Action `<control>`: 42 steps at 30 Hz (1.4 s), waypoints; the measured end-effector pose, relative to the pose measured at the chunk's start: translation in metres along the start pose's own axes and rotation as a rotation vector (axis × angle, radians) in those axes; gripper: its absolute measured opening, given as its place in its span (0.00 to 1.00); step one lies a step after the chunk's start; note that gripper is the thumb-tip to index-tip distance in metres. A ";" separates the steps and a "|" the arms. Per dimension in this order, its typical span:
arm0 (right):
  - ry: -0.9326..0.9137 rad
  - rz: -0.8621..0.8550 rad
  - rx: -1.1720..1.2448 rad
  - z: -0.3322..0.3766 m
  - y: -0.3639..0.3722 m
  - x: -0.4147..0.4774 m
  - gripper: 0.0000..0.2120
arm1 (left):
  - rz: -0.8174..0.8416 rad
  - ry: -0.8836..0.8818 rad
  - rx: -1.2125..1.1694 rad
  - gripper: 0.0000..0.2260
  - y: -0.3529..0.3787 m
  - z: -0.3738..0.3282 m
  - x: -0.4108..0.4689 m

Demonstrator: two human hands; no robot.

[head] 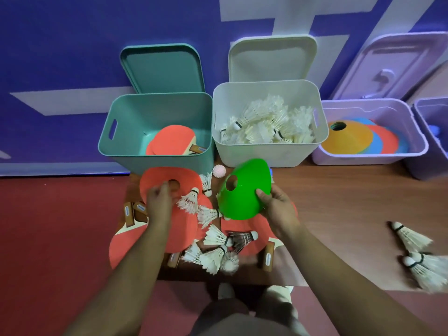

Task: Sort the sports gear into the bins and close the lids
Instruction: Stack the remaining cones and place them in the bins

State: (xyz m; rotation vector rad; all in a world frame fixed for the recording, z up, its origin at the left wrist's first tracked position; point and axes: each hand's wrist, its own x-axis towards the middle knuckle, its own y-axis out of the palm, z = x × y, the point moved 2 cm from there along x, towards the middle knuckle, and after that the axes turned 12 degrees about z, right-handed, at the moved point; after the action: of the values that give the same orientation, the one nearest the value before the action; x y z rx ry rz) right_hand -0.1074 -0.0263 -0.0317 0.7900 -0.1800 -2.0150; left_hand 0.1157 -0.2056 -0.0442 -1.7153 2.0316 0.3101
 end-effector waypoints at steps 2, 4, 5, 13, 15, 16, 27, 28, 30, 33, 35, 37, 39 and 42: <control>0.015 0.015 -0.015 -0.002 0.010 -0.003 0.10 | -0.005 -0.126 -0.207 0.10 -0.012 -0.009 0.017; 0.029 0.035 -0.022 -0.006 0.018 -0.004 0.10 | 0.057 -0.188 -0.290 0.15 -0.019 -0.015 0.032; 0.031 0.040 -0.023 -0.007 0.021 -0.004 0.10 | 0.113 -0.219 -0.307 0.20 -0.021 -0.016 0.039; 0.045 0.007 -0.020 -0.016 0.048 0.003 0.09 | 0.233 -0.381 -0.365 0.28 -0.003 -0.022 0.076; 0.033 0.001 -0.028 -0.014 0.052 0.005 0.09 | 0.241 -0.398 -0.348 0.25 0.001 -0.018 0.079; 0.028 -0.001 -0.034 -0.012 0.054 0.007 0.09 | 0.238 -0.395 -0.330 0.25 0.002 -0.015 0.081; 0.026 0.003 -0.057 -0.009 0.060 0.010 0.10 | -0.160 -0.007 0.580 0.37 -0.058 0.004 0.096; 0.031 0.003 -0.058 -0.011 0.061 0.010 0.09 | -0.127 0.027 0.585 0.43 -0.065 0.010 0.100; 0.035 -0.006 -0.062 -0.013 0.062 0.012 0.09 | -0.037 0.061 0.538 0.41 -0.072 0.014 0.103; 0.045 -0.008 -0.072 -0.018 0.064 0.016 0.09 | 0.014 0.000 0.540 0.26 -0.071 0.014 0.101; 0.048 -0.007 -0.075 -0.018 0.065 0.018 0.10 | 0.040 -0.026 0.519 0.21 -0.072 0.018 0.103; 0.046 -0.010 -0.082 -0.017 0.066 0.020 0.10 | 0.058 -0.041 0.465 0.16 -0.073 0.024 0.104; 0.040 -0.015 -0.089 -0.015 0.067 0.020 0.09 | 0.056 -0.003 0.410 0.12 -0.072 0.022 0.098; 0.028 -0.019 -0.113 -0.011 0.066 0.020 0.09 | 0.053 0.118 0.403 0.09 -0.071 0.006 0.083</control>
State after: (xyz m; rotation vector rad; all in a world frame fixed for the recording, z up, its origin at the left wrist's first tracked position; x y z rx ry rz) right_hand -0.0603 -0.0773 -0.0220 0.7505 -0.0424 -2.0120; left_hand 0.1765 -0.2887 -0.0809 -1.4597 2.0523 -0.1799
